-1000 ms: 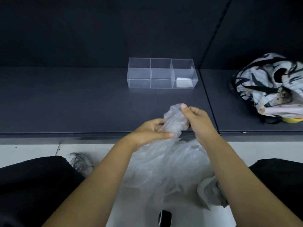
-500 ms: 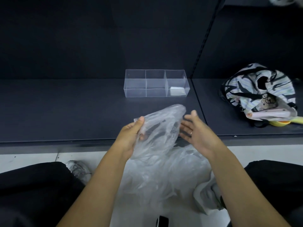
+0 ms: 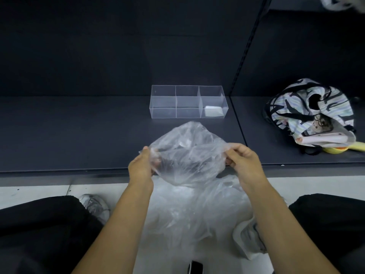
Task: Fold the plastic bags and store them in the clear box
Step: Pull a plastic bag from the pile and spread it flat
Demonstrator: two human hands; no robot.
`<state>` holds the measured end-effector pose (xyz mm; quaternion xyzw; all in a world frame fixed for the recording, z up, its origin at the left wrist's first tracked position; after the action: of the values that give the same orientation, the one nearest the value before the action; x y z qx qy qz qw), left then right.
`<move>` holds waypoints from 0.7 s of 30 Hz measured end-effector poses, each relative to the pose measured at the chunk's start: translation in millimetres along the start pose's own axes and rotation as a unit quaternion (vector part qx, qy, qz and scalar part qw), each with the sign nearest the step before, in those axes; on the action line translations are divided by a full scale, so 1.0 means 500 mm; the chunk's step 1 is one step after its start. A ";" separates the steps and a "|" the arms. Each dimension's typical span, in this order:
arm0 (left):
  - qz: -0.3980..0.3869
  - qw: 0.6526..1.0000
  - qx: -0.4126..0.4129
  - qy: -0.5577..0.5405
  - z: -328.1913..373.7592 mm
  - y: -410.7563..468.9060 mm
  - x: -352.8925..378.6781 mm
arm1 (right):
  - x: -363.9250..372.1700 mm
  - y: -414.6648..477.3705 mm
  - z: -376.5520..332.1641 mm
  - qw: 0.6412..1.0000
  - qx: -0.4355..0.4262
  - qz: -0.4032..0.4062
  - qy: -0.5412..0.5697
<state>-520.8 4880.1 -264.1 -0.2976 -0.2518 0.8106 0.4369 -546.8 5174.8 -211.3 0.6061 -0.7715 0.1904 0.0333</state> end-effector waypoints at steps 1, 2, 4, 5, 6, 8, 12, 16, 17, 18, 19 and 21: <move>0.003 1.000 -0.008 -0.015 -0.002 0.008 -0.006 | -0.003 0.002 -0.006 1.000 -0.005 -0.012 0.003; 0.002 0.999 -0.014 -0.034 -0.003 0.016 -0.012 | -0.007 0.004 -0.011 1.000 -0.008 -0.022 0.006; -0.010 0.998 -0.004 -0.055 0.000 0.026 -0.016 | -0.010 0.004 -0.021 0.999 -0.010 -0.039 0.023; -0.003 0.999 0.018 -0.038 0.004 0.031 -0.020 | -0.009 0.003 -0.025 0.998 -0.008 -0.049 0.036; 0.027 0.998 0.060 0.000 0.013 0.030 -0.032 | -0.006 0.001 -0.028 0.997 -0.005 -0.063 0.048; 0.103 0.967 0.209 0.097 0.060 0.002 -0.057 | 0.007 -0.006 -0.036 0.993 -0.003 -0.096 0.061; -0.144 0.866 0.419 0.234 0.135 -0.096 0.047 | 0.035 -0.016 -0.040 0.986 0.018 -0.149 0.079; -0.287 0.822 0.391 0.299 0.108 -0.119 0.108 | 0.035 -0.008 -0.026 0.978 0.050 -0.150 0.139; -0.294 0.814 0.387 0.317 0.097 -0.119 0.113 | 0.030 -0.005 -0.019 0.975 0.065 -0.143 0.159; -0.291 0.811 0.384 0.332 0.089 -0.119 0.115 | 0.024 -0.002 -0.011 0.972 0.082 -0.133 0.174; -0.283 0.813 0.382 0.336 0.084 -0.117 0.116 | 0.018 0.000 -0.003 0.969 0.104 -0.126 0.185; -0.265 0.830 0.373 0.319 0.076 -0.108 0.113 | 0.009 -0.001 0.015 0.965 0.157 -0.106 0.180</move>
<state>-542.2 4949.5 -216.1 -0.2759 0.1542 0.5558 0.7689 -546.4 5168.0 -217.1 0.6380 -0.6444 0.4105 0.0957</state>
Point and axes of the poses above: each hand's wrist, its own y-axis towards the middle knuckle, its own x-axis out of the palm, z = x × y, the point moved 8 cm from there along y, towards the middle knuckle, and after that the axes turned 15 degrees about y, right-handed, at the moved point
